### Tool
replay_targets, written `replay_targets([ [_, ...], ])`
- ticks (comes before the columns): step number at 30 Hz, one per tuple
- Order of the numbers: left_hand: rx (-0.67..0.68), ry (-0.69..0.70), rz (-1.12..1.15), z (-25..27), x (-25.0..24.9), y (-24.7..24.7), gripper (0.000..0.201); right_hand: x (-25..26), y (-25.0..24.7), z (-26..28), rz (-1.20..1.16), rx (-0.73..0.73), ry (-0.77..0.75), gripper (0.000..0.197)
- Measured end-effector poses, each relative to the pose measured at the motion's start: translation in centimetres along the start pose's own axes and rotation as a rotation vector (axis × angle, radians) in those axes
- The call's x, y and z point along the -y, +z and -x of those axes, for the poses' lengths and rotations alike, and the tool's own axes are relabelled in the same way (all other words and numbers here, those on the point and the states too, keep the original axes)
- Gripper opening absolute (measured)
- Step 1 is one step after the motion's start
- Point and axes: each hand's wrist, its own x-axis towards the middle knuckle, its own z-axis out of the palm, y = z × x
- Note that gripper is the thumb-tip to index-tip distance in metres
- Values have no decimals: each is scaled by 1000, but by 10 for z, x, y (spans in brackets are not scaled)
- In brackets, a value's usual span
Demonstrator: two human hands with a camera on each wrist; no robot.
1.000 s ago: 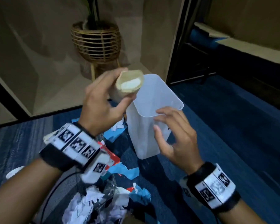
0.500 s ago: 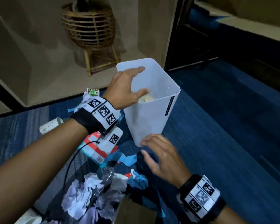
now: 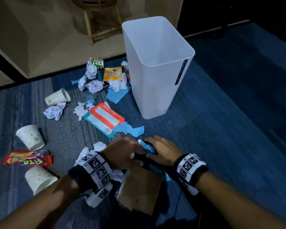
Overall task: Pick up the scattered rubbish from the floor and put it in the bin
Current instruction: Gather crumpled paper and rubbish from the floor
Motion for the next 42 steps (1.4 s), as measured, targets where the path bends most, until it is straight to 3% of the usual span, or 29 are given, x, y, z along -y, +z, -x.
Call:
replay_targets([
  [5,286,-78,-149,-2,1,42,44,5,15,-9,53,36,34,60],
  [10,317,-18,-149,-7,2,54,40,5,18,-7,1,-63,41,38],
  [12,300,-98,-60,-5,0,49,37,3,15,-4,-36,-119,45,35],
  [15,228,-91,62,-1,9,40,15,0,2,2,-110,-201,7,36],
  [19,164,-23,182,10,18,16,3,0,-34,7,-225,-353,-112,41],
  [26,-16,127,270,31,-3,-52,11,37,-121,28,-338,-781,-281,42],
  [32,-98,135,240,47,-26,-101,16,71,-176,39,-367,-1092,-341,34],
  [35,-202,162,213,55,-35,-127,13,79,-198,36,-347,-1223,-331,32],
  [39,-362,208,206,61,-49,-156,12,77,-224,13,-288,-1283,-218,36],
  [42,-482,245,183,60,-57,-176,15,65,-234,-8,-192,-1159,-91,44],
])
